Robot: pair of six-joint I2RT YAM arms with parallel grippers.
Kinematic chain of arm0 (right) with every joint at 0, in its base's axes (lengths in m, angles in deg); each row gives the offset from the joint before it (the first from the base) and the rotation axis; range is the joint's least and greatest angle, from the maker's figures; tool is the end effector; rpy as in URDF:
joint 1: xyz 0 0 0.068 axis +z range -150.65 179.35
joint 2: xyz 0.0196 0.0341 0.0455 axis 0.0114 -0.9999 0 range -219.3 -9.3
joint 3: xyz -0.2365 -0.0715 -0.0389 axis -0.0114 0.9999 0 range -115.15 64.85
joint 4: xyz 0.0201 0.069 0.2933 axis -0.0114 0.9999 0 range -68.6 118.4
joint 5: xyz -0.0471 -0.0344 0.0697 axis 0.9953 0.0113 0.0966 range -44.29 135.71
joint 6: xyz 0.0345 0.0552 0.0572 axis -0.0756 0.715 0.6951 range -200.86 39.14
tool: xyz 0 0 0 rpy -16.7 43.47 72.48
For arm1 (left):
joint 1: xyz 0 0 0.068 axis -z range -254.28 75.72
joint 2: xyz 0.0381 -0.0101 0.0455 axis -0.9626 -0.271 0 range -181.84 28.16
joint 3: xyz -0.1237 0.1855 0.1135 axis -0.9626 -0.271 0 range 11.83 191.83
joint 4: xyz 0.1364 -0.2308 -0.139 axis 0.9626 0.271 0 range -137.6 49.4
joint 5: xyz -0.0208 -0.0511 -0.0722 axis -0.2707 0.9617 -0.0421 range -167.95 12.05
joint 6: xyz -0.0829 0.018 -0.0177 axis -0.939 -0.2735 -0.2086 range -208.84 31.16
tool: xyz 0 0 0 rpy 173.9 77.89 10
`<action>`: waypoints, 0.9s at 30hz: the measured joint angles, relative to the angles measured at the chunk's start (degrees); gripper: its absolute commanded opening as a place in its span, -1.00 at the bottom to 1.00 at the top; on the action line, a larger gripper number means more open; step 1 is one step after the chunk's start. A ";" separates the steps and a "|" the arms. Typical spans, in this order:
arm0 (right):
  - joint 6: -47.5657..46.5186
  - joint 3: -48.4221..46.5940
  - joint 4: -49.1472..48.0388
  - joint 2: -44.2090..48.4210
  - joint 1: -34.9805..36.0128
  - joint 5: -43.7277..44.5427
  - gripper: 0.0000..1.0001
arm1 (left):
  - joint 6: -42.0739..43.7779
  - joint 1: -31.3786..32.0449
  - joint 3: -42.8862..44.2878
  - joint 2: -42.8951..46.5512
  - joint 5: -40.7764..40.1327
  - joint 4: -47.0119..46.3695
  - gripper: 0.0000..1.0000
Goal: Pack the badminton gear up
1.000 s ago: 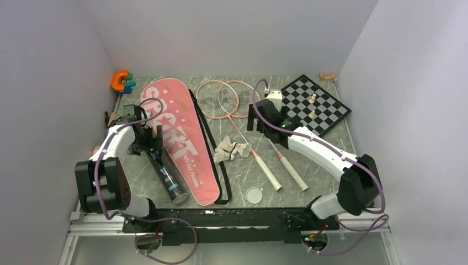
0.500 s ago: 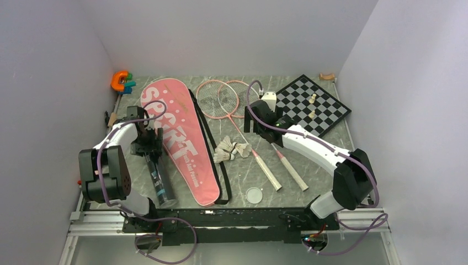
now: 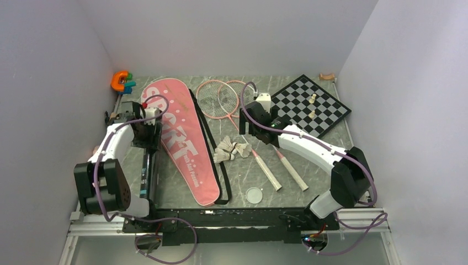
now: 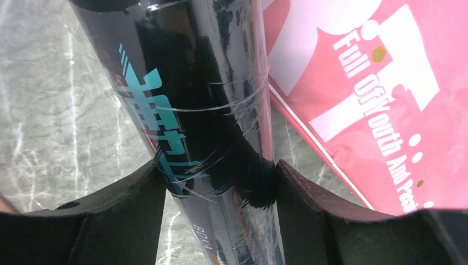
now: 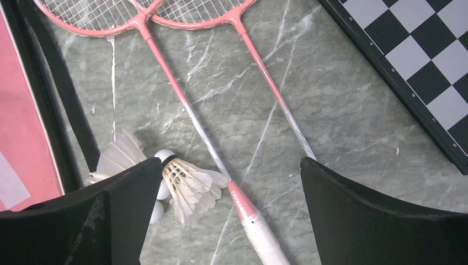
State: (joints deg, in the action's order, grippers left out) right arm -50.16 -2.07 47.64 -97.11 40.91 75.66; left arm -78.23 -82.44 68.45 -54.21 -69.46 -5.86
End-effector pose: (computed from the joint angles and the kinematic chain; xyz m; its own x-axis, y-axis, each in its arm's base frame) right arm 0.3222 0.2344 0.2044 -0.6352 0.0279 -0.7718 0.0042 0.9995 0.0327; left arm 0.3290 0.0358 0.1426 -0.9143 0.0528 -0.4015 0.0853 0.9943 -0.0635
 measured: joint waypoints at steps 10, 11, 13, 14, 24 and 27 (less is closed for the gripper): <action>1.46 -0.52 1.57 0.22 0.28 1.40 1.00 | 10.38 8.44 5.29 6.84 1.27 4.35 -0.13; 1.84 -0.50 1.86 0.48 0.28 1.66 1.00 | 11.17 11.08 5.27 6.82 0.92 4.15 -0.13; 2.40 -0.13 2.10 1.40 0.28 2.16 1.00 | 12.28 16.15 4.42 6.88 -0.02 3.58 -0.12; 2.78 0.37 2.23 2.23 0.28 2.51 1.00 | 12.68 18.10 3.85 6.91 -0.50 3.30 -0.13; 6.71 5.95 4.09 9.86 0.28 3.26 1.00 | 18.51 29.31 -5.95 4.46 -7.34 -3.21 -0.05; 7.56 7.02 4.24 9.94 0.26 3.19 1.00 | 20.63 30.16 -9.79 4.33 -10.05 -5.62 0.07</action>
State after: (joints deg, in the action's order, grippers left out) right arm -42.60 4.95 51.88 -87.16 41.17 78.85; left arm -57.60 -52.28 58.66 -49.88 -79.51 -11.48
